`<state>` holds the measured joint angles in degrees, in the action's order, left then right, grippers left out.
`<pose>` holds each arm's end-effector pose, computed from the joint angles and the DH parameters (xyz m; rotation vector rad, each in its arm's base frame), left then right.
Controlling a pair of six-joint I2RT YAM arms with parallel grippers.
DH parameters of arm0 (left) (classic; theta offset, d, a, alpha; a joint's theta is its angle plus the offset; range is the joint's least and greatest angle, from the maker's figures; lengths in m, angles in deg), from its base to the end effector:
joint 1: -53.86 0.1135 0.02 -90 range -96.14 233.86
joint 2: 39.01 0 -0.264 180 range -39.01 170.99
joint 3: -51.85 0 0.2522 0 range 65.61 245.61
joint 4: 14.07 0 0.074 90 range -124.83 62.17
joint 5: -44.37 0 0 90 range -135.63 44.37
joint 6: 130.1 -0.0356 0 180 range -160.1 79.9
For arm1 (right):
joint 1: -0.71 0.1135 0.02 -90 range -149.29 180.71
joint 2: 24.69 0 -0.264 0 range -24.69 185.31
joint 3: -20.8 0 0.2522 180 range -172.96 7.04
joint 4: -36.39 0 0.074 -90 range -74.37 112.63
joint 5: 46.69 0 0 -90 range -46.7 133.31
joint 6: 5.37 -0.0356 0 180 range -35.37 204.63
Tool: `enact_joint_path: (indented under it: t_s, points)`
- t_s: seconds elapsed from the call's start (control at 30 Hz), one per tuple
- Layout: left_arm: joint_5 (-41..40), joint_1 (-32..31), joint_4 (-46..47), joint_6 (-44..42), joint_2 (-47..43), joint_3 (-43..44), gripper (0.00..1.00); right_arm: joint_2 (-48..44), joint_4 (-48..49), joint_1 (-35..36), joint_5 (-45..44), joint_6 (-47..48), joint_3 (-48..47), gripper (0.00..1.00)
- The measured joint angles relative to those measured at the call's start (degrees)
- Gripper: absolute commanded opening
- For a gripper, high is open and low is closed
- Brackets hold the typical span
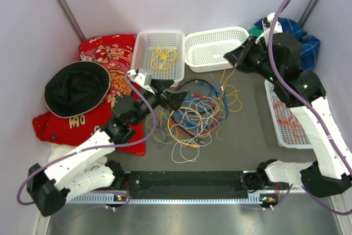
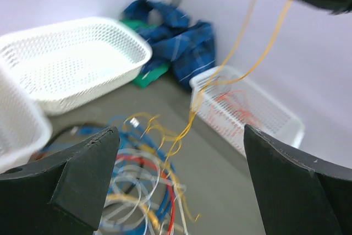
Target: Untangle the cables
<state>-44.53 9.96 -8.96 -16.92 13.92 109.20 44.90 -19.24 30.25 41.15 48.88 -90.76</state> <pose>0.1583 -0.1533 0.3617 0.2822 1.4504 -0.9766 0.1937 0.1082 0.5037 0.1295 1.8736 0.7665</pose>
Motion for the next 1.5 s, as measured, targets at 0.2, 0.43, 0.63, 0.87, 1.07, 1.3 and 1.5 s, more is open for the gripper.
enact_joint_path:
  t_s: [0.2,0.43,0.63,0.87,1.07,1.3,1.5]
  points:
    - [11.3,-0.1,22.4,-0.2,10.7,-0.2,0.98,-0.2,-4.5,0.5,1.7,-0.7,-0.2,0.0]
    - [21.2,-2.4,37.2,2.2,25.3,4.0,0.98,-0.3,-5.9,0.9,3.7,-1.9,-0.2,0.0]
    - [24.5,-4.5,42.9,2.7,35.1,8.3,0.98,-1.3,-6.6,1.1,4.5,-2.4,-0.2,0.0]
    - [25.0,-4.6,45.0,3.0,45.6,17.1,0.94,-2.4,-7.5,1.2,5.6,-3.5,-0.2,0.0]
    - [24.8,-4.6,45.0,2.7,53.3,23.5,0.57,-3.5,-7.6,1.5,6.4,-4.4,-0.2,0.0]
    - [24.5,-4.6,43.3,2.5,57.1,24.9,0.0,-5.3,-8.3,1.5,6.5,-4.5,-0.2,0.13]
    - [23.5,-4.0,38.4,2.6,55.1,24.9,0.0,-7.8,-7.5,1.5,5.6,-3.8,0.7,0.98]
